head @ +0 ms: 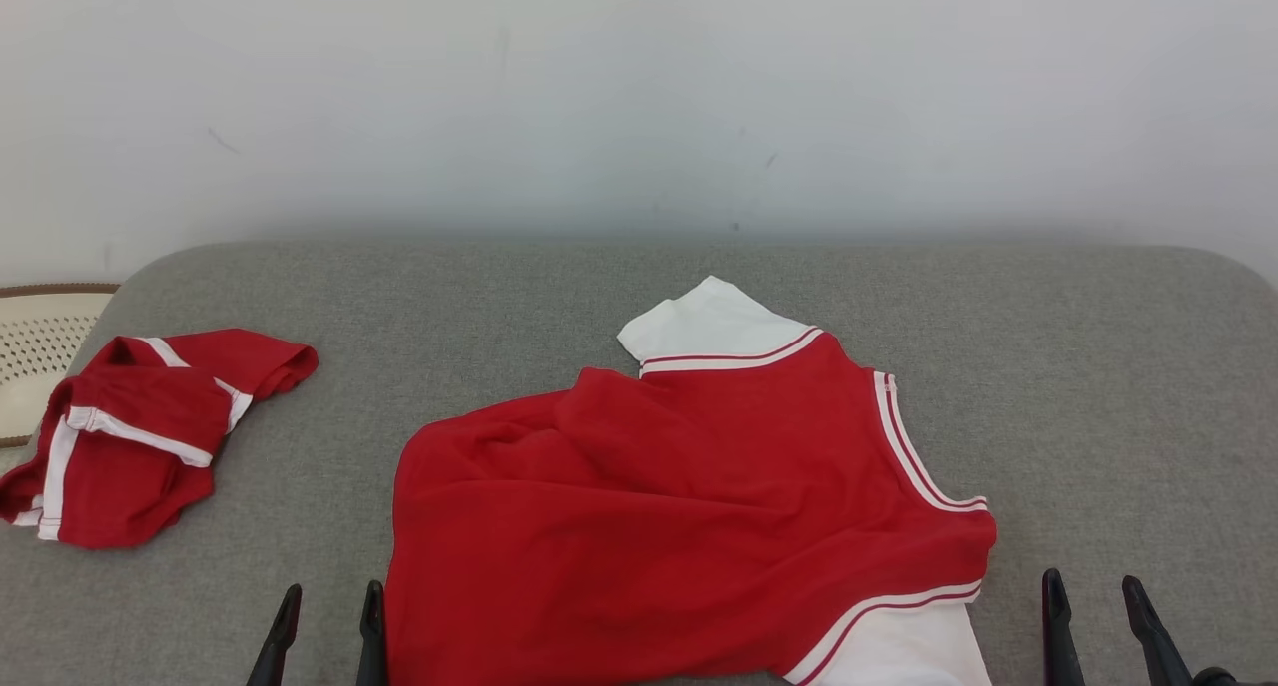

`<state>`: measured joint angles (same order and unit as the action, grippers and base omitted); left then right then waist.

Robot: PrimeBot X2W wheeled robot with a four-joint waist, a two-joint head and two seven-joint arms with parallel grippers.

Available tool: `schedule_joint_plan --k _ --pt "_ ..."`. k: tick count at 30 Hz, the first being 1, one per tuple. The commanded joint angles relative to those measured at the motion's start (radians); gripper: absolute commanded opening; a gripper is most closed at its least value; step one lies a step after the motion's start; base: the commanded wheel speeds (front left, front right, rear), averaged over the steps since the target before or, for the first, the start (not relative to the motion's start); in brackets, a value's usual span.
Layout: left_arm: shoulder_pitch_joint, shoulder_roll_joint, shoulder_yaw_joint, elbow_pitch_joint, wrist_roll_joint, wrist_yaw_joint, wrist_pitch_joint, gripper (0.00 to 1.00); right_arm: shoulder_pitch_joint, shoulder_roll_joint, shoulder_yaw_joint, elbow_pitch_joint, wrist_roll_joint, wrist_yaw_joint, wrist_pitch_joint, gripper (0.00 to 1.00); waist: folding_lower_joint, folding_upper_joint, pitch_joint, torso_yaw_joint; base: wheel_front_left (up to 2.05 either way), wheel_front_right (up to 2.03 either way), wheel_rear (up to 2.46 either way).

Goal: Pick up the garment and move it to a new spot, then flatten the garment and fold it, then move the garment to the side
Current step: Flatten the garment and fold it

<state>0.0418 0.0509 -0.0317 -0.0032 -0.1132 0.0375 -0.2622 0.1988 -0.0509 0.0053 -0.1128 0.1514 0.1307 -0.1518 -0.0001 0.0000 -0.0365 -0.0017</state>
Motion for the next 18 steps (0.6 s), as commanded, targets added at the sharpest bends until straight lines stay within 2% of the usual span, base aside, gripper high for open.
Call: schedule_joint_plan --k 1,18 --pt "0.019 0.000 0.004 -0.002 0.008 0.004 -0.004 1.00 0.009 0.000 0.002 0.002 -0.006 0.000 -0.006 1.00 0.0001 0.0000 0.000 0.000 0.00 0.00 0.00" --pt "0.019 0.000 0.006 0.007 -0.003 0.001 -0.004 1.00 0.008 0.001 0.004 0.016 -0.007 0.000 0.001 1.00 0.0001 0.0000 -0.004 -0.003 0.00 0.00 0.00"
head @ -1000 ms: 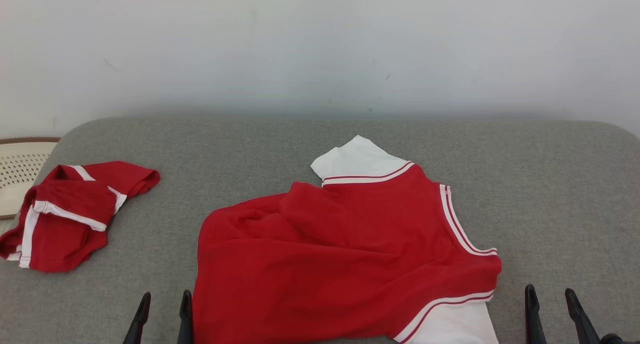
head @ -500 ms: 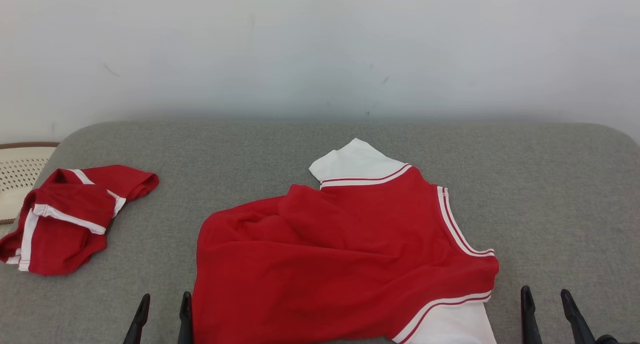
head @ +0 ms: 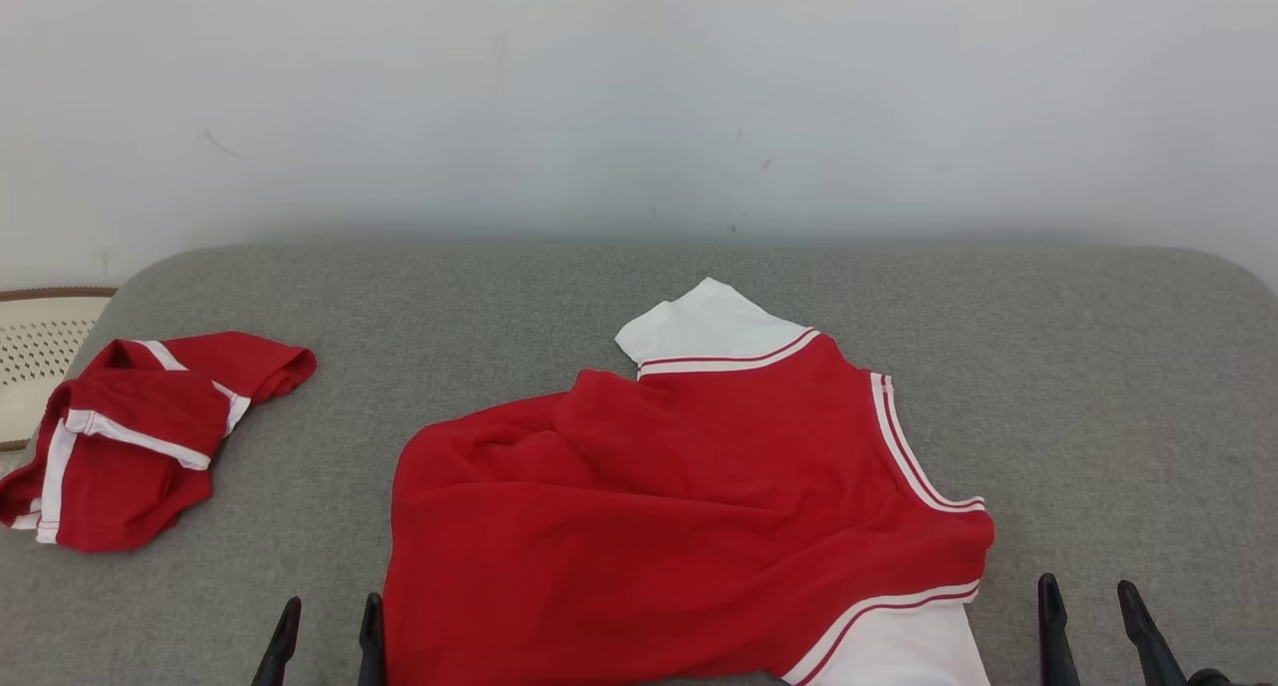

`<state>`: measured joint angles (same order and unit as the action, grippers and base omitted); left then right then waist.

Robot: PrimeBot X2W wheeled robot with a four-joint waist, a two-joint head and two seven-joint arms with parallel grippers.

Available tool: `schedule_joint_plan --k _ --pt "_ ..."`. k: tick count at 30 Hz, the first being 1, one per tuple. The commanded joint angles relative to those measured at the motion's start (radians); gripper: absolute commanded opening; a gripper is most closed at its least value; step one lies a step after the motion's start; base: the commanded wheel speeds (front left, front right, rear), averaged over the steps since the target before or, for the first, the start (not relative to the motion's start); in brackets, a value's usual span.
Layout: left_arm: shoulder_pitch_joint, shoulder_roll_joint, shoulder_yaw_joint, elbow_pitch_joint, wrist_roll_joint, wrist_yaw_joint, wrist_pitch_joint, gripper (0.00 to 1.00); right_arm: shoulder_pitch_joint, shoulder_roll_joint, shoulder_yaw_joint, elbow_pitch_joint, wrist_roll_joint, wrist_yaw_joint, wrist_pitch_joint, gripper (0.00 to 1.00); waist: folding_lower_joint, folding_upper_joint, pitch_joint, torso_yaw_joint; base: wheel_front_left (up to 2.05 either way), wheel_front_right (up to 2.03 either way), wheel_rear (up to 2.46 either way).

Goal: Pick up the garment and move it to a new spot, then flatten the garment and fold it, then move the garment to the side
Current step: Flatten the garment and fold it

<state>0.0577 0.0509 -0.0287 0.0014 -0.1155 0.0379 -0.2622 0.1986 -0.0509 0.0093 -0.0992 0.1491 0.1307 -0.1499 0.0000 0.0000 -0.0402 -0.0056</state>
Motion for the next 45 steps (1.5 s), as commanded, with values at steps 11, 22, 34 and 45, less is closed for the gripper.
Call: schedule_joint_plan --k 11,22,34,45 --pt "0.003 0.003 0.010 0.015 -0.006 -0.010 -0.004 1.00 -0.011 0.001 0.000 0.022 0.000 0.000 0.020 1.00 0.0000 0.0000 0.002 -0.006 0.00 0.00 0.00" --pt "-0.060 0.027 0.010 0.198 -0.067 -0.072 0.001 1.00 -0.079 -0.006 0.024 0.171 0.005 0.000 0.123 1.00 0.0000 0.0000 0.030 -0.026 0.00 0.00 0.00" --pt "-0.160 0.046 -0.003 0.489 -0.088 -0.116 -0.003 1.00 -0.154 -0.015 0.080 0.425 0.030 0.000 0.149 1.00 0.0000 0.0000 0.057 -0.038 0.00 0.00 0.00" --pt "-0.210 0.032 -0.012 0.563 -0.089 -0.146 -0.003 0.00 -0.200 -0.007 0.142 0.578 0.064 0.000 0.161 0.00 0.0000 0.0000 0.056 -0.038 0.00 0.00 0.00"
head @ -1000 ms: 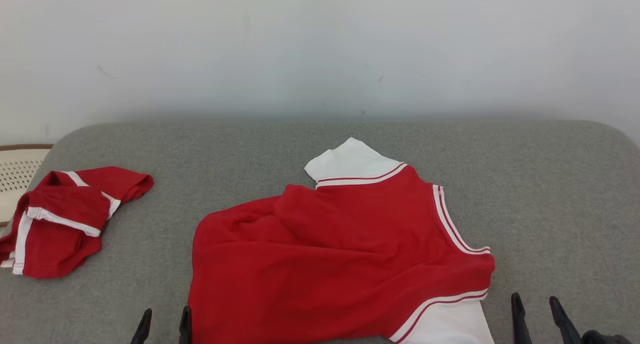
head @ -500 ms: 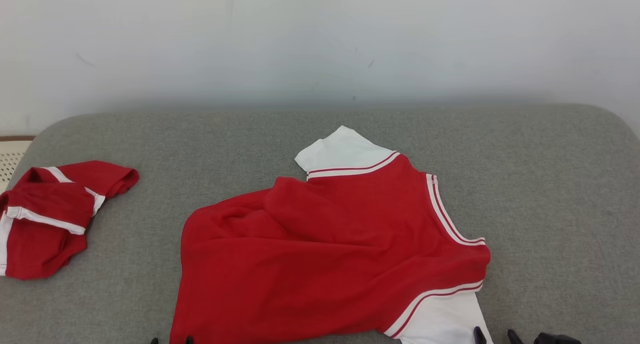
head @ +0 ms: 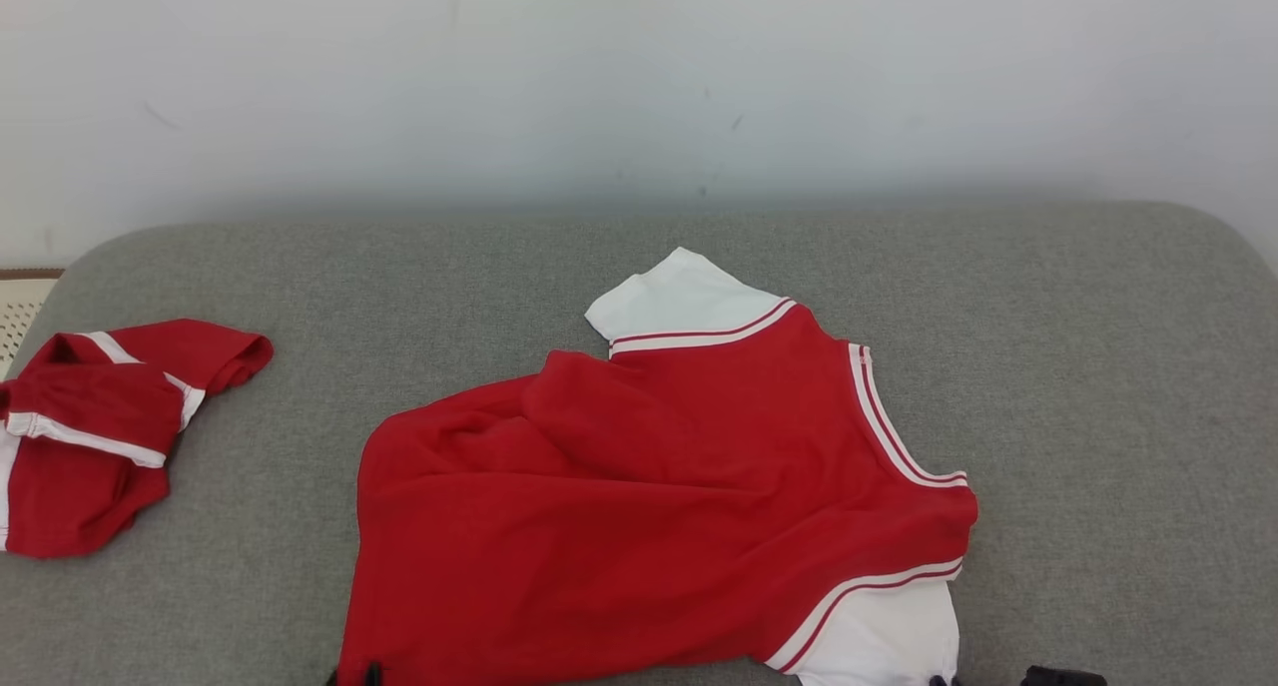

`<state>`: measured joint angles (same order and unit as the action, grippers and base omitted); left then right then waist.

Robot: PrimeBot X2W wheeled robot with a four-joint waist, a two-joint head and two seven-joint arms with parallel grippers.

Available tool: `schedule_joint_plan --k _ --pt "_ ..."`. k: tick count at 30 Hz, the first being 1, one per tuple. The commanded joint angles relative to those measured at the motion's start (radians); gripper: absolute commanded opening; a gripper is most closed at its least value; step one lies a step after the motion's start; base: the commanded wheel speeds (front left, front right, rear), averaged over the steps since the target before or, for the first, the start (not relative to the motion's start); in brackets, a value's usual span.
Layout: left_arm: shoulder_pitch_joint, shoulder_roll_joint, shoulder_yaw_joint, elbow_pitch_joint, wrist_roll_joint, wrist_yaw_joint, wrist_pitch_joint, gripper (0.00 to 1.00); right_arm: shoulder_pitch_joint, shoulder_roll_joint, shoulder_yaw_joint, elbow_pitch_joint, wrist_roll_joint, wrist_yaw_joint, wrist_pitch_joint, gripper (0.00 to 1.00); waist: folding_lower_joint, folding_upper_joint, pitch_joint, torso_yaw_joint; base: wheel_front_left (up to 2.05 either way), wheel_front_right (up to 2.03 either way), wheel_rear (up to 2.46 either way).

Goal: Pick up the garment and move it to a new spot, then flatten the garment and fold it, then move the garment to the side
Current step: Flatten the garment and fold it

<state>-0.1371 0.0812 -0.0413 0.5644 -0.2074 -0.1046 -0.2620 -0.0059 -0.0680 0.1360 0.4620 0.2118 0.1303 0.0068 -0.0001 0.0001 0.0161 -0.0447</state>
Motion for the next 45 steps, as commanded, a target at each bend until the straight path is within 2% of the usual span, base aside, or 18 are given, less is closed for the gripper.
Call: schedule_joint_plan --k 1,7,12,20,21,29,37,41,45 --pt "-0.016 0.000 -0.001 -0.001 0.006 -0.006 -0.004 0.00 0.001 0.010 0.018 0.023 0.009 0.001 0.002 0.00 0.0001 -0.0001 0.000 0.002 0.00 0.00 0.00" --pt "0.008 -0.005 -0.005 -0.029 0.025 -0.008 -0.004 0.00 -0.005 0.003 0.035 0.023 0.038 0.001 -0.025 0.00 0.0001 -0.0001 -0.005 0.009 0.00 0.00 0.00" --pt "0.059 -0.010 0.002 -0.078 0.034 -0.009 -0.004 0.00 0.036 -0.012 0.028 -0.041 0.087 0.001 -0.037 0.00 0.0001 -0.0001 -0.015 0.010 0.00 0.00 0.00" --pt "0.162 -0.016 0.017 -0.189 0.037 0.005 -0.004 0.00 0.213 -0.023 0.009 -0.266 0.122 0.001 0.036 0.00 0.0001 -0.0001 -0.018 0.012 0.00 0.00 0.00" --pt "0.162 -0.016 0.017 -0.189 0.037 0.005 -0.004 0.00 0.213 -0.023 0.009 -0.266 0.122 0.001 0.036 0.00 0.0001 -0.0001 -0.018 0.012 0.00 0.00 0.00" --pt "0.205 0.001 0.027 -0.268 0.039 0.013 -0.004 0.00 0.364 -0.022 0.026 -0.521 0.210 0.001 0.163 0.00 0.0001 -0.0001 0.001 -0.003 0.00 0.00 0.00" --pt "0.211 0.022 0.027 -0.447 0.041 0.030 0.060 0.00 0.357 -0.021 -0.039 -0.716 0.264 0.001 0.206 0.00 0.0001 -0.0001 0.010 -0.021 0.00 0.00 0.00" --pt "0.209 0.022 0.018 -0.535 0.026 0.031 0.104 0.00 0.331 -0.014 -0.044 -0.757 0.301 0.001 0.221 0.00 0.0001 -0.0001 0.009 -0.022 0.00 0.00 0.00" --pt "0.147 0.030 -0.002 -0.570 0.020 0.018 0.139 0.00 0.243 -0.030 -0.017 -0.747 0.287 0.001 0.224 0.00 0.0001 -0.0001 0.013 -0.026 0.00 0.00 0.00"
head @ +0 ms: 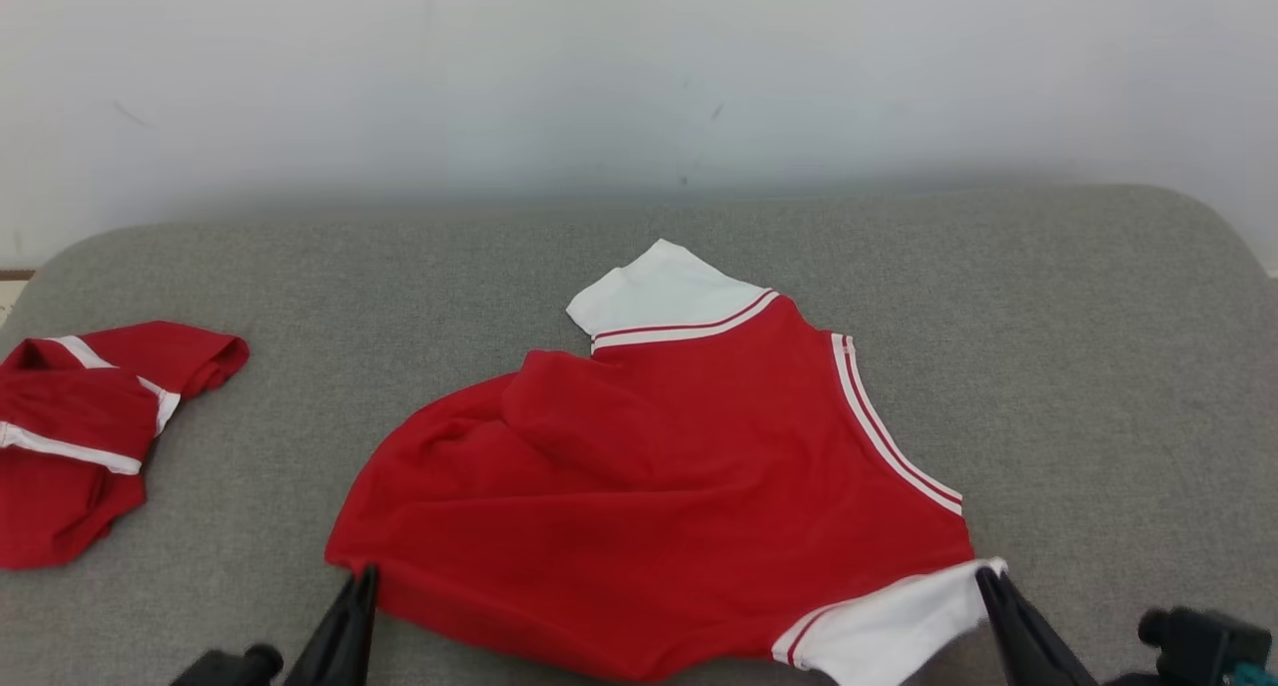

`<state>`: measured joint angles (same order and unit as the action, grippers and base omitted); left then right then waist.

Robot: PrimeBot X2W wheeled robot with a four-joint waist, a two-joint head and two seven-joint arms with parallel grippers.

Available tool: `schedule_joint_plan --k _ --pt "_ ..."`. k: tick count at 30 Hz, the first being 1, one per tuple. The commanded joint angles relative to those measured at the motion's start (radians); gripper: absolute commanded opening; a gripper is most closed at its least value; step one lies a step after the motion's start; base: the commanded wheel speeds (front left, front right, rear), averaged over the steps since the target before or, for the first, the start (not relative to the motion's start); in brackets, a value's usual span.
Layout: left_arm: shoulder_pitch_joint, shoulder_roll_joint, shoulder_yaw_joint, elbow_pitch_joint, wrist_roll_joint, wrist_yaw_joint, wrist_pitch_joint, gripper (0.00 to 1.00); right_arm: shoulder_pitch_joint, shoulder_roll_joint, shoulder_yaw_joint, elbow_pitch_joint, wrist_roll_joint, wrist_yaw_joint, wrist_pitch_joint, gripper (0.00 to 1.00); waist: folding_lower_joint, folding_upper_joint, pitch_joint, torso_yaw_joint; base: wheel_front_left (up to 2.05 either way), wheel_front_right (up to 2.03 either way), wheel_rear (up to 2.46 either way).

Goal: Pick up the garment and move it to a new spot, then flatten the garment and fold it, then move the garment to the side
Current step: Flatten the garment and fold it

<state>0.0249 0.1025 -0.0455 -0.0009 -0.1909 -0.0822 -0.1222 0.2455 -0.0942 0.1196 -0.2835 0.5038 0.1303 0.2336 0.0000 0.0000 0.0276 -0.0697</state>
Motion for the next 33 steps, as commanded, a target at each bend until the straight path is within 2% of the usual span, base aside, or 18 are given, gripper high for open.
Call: schedule_joint_plan --k 1,5,7,12,15,18,19,20,25,30,33 --pt "-0.041 0.012 -0.007 -0.007 0.005 -0.005 0.007 0.00 -0.041 -0.011 0.008 0.008 -0.012 0.001 -0.002 0.00 0.0000 0.0000 0.004 -0.001 0.00 0.00 0.00" --pt "-0.192 0.051 -0.045 0.021 0.003 -0.029 0.042 0.00 -0.231 -0.033 0.040 0.083 -0.049 0.001 -0.012 0.00 0.0000 0.0000 0.035 -0.010 0.00 0.00 0.00" --pt "-0.344 0.095 -0.076 0.061 -0.010 -0.038 0.076 0.00 -0.407 -0.040 0.059 0.176 -0.044 0.001 -0.020 0.00 0.0000 0.0000 0.078 -0.019 0.00 0.00 0.00" --pt "-0.624 0.163 -0.119 0.162 -0.094 -0.047 0.148 0.00 -0.734 -0.046 0.062 0.371 0.011 0.001 -0.017 0.00 0.0000 0.0000 0.170 -0.045 0.00 0.00 0.00" --pt "-0.801 0.216 -0.185 0.242 -0.148 -0.046 0.183 0.00 -0.927 -0.072 0.074 0.500 0.041 0.001 -0.010 0.00 0.0000 0.0000 0.227 -0.053 0.00 0.00 0.00" --pt "-0.993 0.252 -0.200 0.338 -0.220 -0.046 0.224 0.00 -1.129 -0.094 0.082 0.622 0.078 0.001 -0.014 0.00 0.0000 0.0000 0.295 -0.060 0.00 0.00 0.00" --pt "-1.053 0.258 -0.203 0.371 -0.243 -0.046 0.238 0.00 -1.193 -0.093 0.074 0.664 0.097 0.001 -0.014 0.00 0.0000 0.0000 0.318 -0.062 0.00 0.00 0.00" --pt "-1.053 0.258 -0.203 0.371 -0.243 -0.046 0.238 0.00 -1.193 -0.093 0.074 0.664 0.097 0.001 -0.014 0.00 0.0000 0.0000 0.318 -0.062 0.00 0.00 0.00" --pt "-1.369 0.271 -0.240 0.523 -0.246 -0.046 0.269 0.00 -1.524 -0.097 0.080 0.831 0.103 0.001 -0.051 0.00 0.0000 0.0000 0.424 -0.077 0.00 0.00 0.00" --pt "-1.662 0.241 -0.290 0.659 -0.245 -0.047 0.257 0.00 -1.808 -0.098 0.088 0.995 0.078 0.001 -0.096 0.00 0.0000 0.0000 0.505 -0.079 0.00 0.00 0.00" --pt "-1.811 0.219 -0.337 0.732 -0.230 -0.047 0.233 0.00 -1.947 -0.125 0.096 1.080 0.042 0.001 -0.134 0.00 0.0000 0.0000 0.538 -0.070 0.00 0.00 0.00"
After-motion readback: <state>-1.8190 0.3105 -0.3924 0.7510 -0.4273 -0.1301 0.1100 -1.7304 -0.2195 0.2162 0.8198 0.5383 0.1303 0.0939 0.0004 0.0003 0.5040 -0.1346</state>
